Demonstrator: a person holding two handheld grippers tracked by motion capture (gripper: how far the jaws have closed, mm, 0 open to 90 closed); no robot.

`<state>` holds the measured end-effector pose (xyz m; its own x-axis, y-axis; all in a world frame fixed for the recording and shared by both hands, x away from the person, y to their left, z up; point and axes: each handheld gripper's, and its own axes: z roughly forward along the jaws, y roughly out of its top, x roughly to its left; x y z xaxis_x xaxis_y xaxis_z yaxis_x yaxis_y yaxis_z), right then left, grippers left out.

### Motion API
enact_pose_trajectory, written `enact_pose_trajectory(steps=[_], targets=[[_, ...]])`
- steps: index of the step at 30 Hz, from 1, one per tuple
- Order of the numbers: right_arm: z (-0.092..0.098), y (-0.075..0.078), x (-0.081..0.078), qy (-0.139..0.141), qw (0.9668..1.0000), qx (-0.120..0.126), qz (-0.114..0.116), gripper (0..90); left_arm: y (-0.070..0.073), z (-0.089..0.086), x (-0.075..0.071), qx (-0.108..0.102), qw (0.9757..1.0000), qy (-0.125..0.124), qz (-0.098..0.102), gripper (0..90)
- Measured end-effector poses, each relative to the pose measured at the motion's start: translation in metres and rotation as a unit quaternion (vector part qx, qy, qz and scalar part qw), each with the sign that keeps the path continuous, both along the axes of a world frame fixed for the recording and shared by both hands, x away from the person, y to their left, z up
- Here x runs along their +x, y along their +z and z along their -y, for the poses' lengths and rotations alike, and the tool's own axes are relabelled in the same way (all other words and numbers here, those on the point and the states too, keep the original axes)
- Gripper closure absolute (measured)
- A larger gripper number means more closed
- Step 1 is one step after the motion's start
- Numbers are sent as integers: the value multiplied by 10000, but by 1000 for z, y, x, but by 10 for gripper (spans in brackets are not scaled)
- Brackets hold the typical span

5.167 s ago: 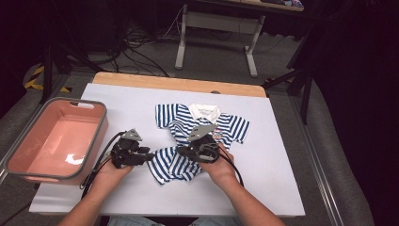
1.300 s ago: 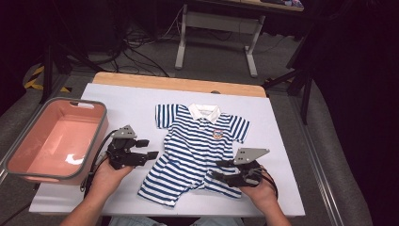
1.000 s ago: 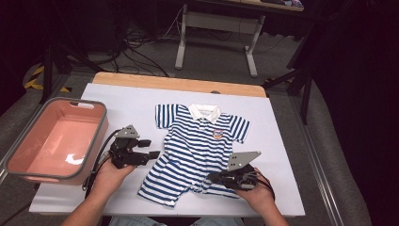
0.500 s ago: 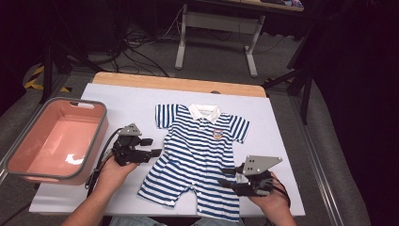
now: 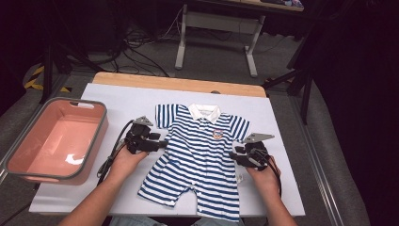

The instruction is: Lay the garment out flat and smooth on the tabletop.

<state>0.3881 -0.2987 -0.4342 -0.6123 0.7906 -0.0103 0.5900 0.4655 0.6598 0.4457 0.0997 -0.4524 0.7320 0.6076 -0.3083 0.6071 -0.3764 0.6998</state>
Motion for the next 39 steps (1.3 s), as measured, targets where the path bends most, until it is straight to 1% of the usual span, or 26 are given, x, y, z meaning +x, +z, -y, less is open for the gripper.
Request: enact_pose_trajectory(steps=[2, 3, 4, 5, 7, 8, 9, 11, 12, 13, 16, 18, 21, 22, 23, 24, 26, 28, 29, 30, 31, 32, 34, 35, 37, 39], targets=[[0, -8, 6, -85, 9999, -73, -129, 593, -5, 2, 6, 40, 9998, 13, -175, 501], [0, -10, 9, -95, 9997, -40, -207, 599, -6, 2, 7, 38, 9998, 3, -214, 524], [-1, -12, 10, -105, 9997, -15, -229, 618, -8, 4, 9, 10, 9995, -28, -320, 556], [-1, -12, 10, -110, 9998, -9, -170, 642, -10, 5, 10, -27, 9992, -58, -407, 597], [-3, -12, 10, -15, 9998, 18, -210, 755, -11, 8, 11, -7, 9988, -128, -478, 689], [-5, -12, 10, 6, 9997, 5, -231, 804, -11, 10, 11, 68, 9988, -161, -461, 734], [-6, -12, 10, 63, 9997, 11, -248, 858, -11, 12, 10, 143, 9990, -163, -390, 785], [-8, -10, 10, 69, 9996, -61, -278, 882, -8, 13, 9, 206, 9992, -173, -303, 862], [-8, -9, 10, 41, 9997, -174, -193, 885, -7, 13, 9, 201, 9993, -158, -274, 894], [-8, -7, 9, 17, 9997, -175, -141, 887, -4, 12, 9, 193, 9995, -136, -189, 895], [0, 1, 10, -100, 9999, 17, 78, 888, 0, 10, 10, 167, 9998, -67, -49, 897], [5, 5, 13, -158, 9998, 60, 130, 888, 1, 9, 13, 149, 9999, -20, -65, 897], [10, 7, 19, -223, 9996, 71, 142, 886, -1, 8, 16, 11, 9997, -11, -230, 891], [11, 7, 21, -239, 9996, 86, 122, 886, -2, 9, 16, -49, 9996, 3, -277, 811], [12, 6, 22, -253, 9996, 92, 108, 886, -5, 10, 18, -99, 9992, -30, -379, 685], [13, 5, 23, -281, 9995, 60, 116, 886, -7, 11, 19, -110, 9989, -46, -463, 632], [14, 3, 26, -323, 9994, 49, 106, 884, -11, 14, 20, -139, 9982, -62, -584, 600], [15, 1, 28, -336, 9994, 98, 51, 884, -13, 16, 21, -235, 9976, -69, -654, 625], [15, 0, 28, -334, 9994, 98, 53, 884, -13, 17, 22, -185, 9977, -93, -649, 676], [15, 0, 28, -331, 9994, 91, 55, 883, -13, 18, 22, -122, 9976, -127, -667, 759], [15, 0, 28, -324, 9994, 87, 63, 884, -14, 19, 22, -122, 9975, -132, -688, 837], [15, 0, 28, -321, 9994, 98, 68, 883, -14, 20, 22, -120, 9976, -199, -651, 895], [16, 1, 28, -319, 9994, 113, 81, 883, -12, 21, 20, -170, 9979, -228, -579, 898], [16, 1, 27, -308, 9994, 128, 83, 883, -11, 21, 19, -159, 9985, -230, -481, 899], [18, 1, 27, -325, 9993, 133, 88, 883, -7, 20, 18, -105, 9993, -127, -331, 899], [19, 2, 27, -331, 9993, 174, 79, 882, -4, 15, 19, -154, 9997, 52, -205, 896]])
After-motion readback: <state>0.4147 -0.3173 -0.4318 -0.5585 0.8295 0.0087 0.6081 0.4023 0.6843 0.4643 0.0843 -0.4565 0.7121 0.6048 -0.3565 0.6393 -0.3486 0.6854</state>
